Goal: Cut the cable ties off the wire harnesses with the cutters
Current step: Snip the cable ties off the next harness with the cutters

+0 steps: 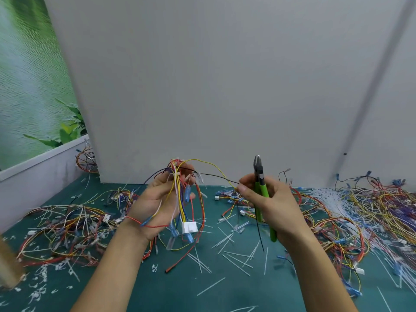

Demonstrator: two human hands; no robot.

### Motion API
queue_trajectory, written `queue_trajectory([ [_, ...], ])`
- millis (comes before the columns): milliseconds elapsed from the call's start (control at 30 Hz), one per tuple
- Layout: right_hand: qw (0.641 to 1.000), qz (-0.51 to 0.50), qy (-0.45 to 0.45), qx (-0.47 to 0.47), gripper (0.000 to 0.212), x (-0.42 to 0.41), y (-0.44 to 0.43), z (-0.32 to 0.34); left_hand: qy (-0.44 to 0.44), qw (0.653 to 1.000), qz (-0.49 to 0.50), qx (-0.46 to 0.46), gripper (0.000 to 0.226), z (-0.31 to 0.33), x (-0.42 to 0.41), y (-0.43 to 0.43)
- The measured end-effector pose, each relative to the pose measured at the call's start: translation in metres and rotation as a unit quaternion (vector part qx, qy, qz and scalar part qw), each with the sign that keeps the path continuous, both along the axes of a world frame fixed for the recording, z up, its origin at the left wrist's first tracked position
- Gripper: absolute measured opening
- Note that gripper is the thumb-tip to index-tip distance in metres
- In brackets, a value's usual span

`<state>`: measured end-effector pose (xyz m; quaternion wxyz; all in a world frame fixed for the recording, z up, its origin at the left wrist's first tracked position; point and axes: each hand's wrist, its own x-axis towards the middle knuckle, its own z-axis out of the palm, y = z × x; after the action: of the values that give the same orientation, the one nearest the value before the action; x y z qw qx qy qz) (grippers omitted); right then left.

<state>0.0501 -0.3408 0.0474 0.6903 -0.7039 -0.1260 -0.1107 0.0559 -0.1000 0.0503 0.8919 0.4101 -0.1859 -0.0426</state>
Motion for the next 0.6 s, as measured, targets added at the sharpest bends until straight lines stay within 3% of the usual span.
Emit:
queue_trajectory([
  [100,1.000,0.017,-0.012,-0.016,0.015,-0.002,0.005,0.001,-0.029,0.998,0.061,0.016,0.060,-0.006,0.004,-0.009],
  [200,0.999,0.029,-0.028,-0.033,0.009,-0.005,0.010,0.000,-0.045,0.994,0.101,0.019,0.041,-0.017,0.009,-0.019],
  [267,0.998,0.035,-0.035,-0.038,0.007,-0.007,0.013,0.000,-0.071,0.980,0.153,0.104,0.026,-0.024,0.012,-0.025],
  [333,0.998,0.038,-0.040,-0.040,0.007,-0.008,0.016,0.000,-0.098,0.966,0.166,0.173,0.025,-0.028,0.012,-0.028],
  [500,0.995,0.078,-0.060,-0.030,0.006,-0.013,0.021,0.003,-0.078,0.967,0.107,0.218,0.031,-0.032,0.011,-0.033],
  [600,0.992,0.113,-0.044,-0.044,0.009,-0.014,0.022,0.003,-0.066,0.967,0.001,0.245,0.064,-0.033,0.009,-0.037],
])
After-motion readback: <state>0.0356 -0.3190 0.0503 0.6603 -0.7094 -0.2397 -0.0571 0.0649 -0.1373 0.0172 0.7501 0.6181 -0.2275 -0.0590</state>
